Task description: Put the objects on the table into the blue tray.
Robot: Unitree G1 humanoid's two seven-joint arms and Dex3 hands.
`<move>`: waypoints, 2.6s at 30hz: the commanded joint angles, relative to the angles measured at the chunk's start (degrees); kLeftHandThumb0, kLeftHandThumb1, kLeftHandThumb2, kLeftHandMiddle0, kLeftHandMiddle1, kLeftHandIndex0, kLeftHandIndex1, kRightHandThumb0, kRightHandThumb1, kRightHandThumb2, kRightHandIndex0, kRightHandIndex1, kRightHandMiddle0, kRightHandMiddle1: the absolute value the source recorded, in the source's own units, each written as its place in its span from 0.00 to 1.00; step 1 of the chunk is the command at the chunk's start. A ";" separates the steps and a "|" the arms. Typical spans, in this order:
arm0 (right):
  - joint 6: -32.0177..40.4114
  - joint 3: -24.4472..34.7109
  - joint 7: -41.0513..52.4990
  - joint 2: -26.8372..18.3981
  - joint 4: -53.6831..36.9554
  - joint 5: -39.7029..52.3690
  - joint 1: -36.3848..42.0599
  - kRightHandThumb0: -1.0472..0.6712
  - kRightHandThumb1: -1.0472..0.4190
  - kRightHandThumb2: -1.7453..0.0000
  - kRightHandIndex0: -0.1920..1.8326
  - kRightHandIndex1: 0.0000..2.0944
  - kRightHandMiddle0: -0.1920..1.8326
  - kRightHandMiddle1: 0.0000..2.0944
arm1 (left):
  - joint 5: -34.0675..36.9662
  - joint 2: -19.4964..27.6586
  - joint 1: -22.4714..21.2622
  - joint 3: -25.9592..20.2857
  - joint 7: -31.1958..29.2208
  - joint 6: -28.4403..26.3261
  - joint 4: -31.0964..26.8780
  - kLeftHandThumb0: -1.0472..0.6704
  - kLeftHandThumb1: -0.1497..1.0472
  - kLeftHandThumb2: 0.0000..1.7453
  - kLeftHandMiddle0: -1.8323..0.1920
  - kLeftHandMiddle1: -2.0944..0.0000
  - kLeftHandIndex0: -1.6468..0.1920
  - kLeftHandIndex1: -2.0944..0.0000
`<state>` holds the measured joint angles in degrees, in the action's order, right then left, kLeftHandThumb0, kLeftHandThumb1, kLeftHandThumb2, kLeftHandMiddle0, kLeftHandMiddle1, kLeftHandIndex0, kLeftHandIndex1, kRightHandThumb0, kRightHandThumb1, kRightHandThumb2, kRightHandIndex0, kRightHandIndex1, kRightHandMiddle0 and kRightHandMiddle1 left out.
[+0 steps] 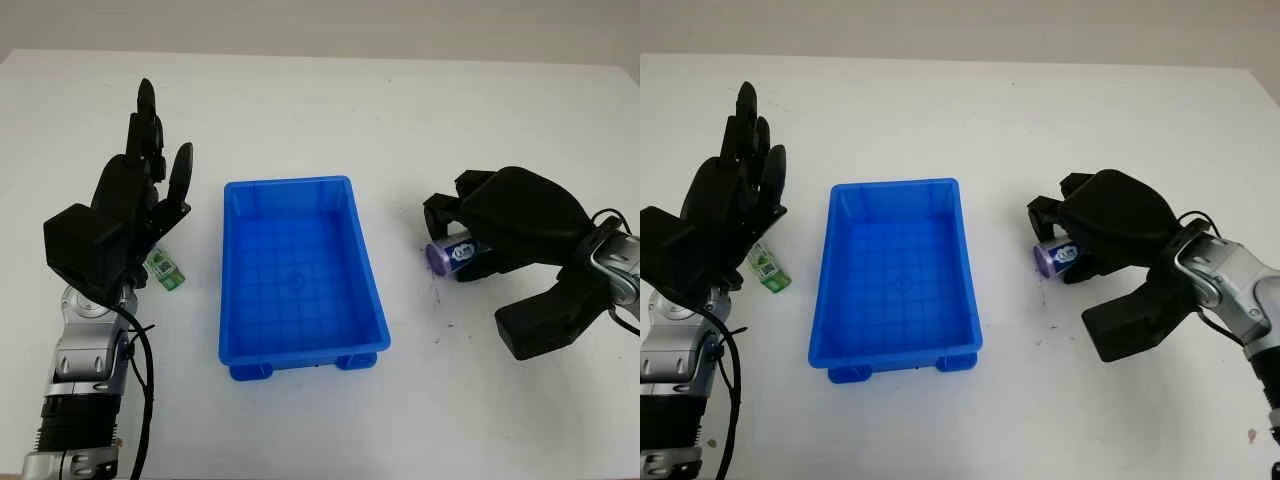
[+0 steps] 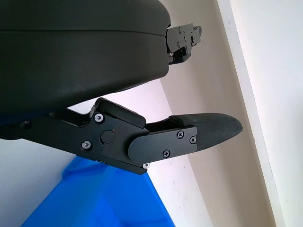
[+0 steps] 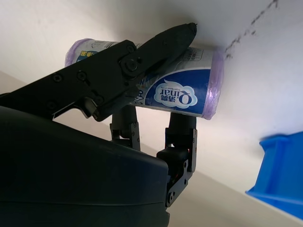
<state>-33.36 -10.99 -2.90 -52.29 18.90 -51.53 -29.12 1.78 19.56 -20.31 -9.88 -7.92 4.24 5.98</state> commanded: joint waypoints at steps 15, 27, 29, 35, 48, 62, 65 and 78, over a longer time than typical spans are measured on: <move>-5.01 0.91 -2.46 14.18 10.09 18.51 -21.31 0.38 0.08 0.97 0.64 1.00 0.56 1.00 | -0.51 -0.95 -1.40 0.67 0.47 0.51 0.69 0.17 1.00 0.35 1.00 1.00 1.00 1.00; -12.99 -3.66 -0.34 25.26 12.76 20.88 -28.59 0.31 0.01 0.97 0.67 1.00 0.55 1.00 | -1.43 -1.71 -0.15 0.83 1.80 1.46 0.24 0.17 1.00 0.35 1.00 1.00 1.00 0.99; -14.68 -4.69 0.63 25.92 13.38 20.41 -28.76 0.30 0.00 0.96 0.66 1.00 0.54 1.00 | -2.05 -1.75 0.06 0.97 2.24 1.63 0.04 0.17 1.00 0.36 1.00 0.99 1.00 0.99; -12.61 -7.48 13.94 23.79 12.42 21.43 -28.71 0.27 0.00 0.96 0.40 0.99 0.35 1.00 | -1.41 -2.66 0.37 0.59 2.66 1.11 -0.52 0.17 1.00 0.36 1.00 0.99 1.00 0.98; -4.67 -7.26 29.98 20.42 4.88 23.80 -26.54 0.21 0.00 0.94 0.03 0.03 0.07 0.03 | -3.52 -2.73 -0.46 1.73 3.58 1.79 0.54 0.17 1.00 0.36 1.00 0.99 1.00 0.98; -2.10 4.30 21.41 25.74 6.50 40.54 -21.29 0.16 0.00 0.80 0.00 0.00 0.00 0.00 | -3.87 -3.39 -0.97 1.76 4.33 2.86 2.22 0.16 1.00 0.36 1.00 0.99 1.00 0.98; 1.95 8.24 18.93 25.90 6.89 43.59 -19.19 0.16 0.00 0.71 0.00 0.00 0.00 0.00 | -3.85 -3.56 -0.96 1.72 4.55 3.36 2.37 0.16 1.00 0.36 1.00 0.98 1.00 0.98; 31.51 20.05 14.28 29.15 2.14 55.82 -4.05 0.24 0.00 0.58 0.00 0.00 0.00 0.00 | -3.48 -2.24 -0.86 1.40 3.48 3.26 2.48 0.16 1.00 0.37 1.00 0.99 1.00 0.98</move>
<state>-2.38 7.72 12.22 -23.64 22.93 3.44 -34.02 -1.92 16.58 -20.43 -8.25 -4.13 7.47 8.40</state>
